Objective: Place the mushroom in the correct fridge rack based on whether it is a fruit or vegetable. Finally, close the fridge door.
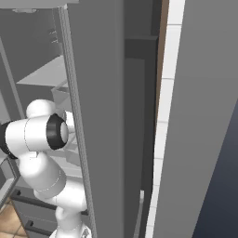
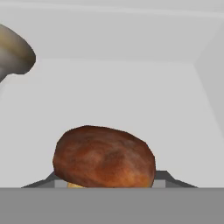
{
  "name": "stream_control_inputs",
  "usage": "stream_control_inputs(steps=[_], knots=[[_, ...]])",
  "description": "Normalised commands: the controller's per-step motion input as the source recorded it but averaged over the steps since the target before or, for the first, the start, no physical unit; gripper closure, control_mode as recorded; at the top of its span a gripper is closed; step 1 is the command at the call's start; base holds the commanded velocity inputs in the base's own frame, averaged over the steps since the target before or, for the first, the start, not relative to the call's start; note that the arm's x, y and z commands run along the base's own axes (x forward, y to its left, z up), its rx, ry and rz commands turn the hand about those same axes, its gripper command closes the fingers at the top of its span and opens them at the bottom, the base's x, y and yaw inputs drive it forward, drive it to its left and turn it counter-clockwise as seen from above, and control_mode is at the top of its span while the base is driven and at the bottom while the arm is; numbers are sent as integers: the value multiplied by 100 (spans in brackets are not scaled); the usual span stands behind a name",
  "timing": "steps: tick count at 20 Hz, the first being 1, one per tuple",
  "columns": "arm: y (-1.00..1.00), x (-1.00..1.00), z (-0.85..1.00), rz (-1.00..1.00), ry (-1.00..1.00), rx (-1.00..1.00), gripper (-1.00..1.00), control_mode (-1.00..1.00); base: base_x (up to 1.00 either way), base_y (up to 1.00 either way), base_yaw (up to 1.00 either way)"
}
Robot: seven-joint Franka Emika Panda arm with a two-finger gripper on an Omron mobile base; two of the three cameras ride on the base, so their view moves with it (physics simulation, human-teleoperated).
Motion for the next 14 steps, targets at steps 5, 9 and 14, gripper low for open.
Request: stream_control_inputs(steps=[5,9,14], knots=[[0,35,-50,0,0,-1,100,-100,0,0,0],[0,14,-61,0,0,0,-100,-100,0,0,0],[0,-6,-30,0,-7,0,-100,-100,0,0,0]])
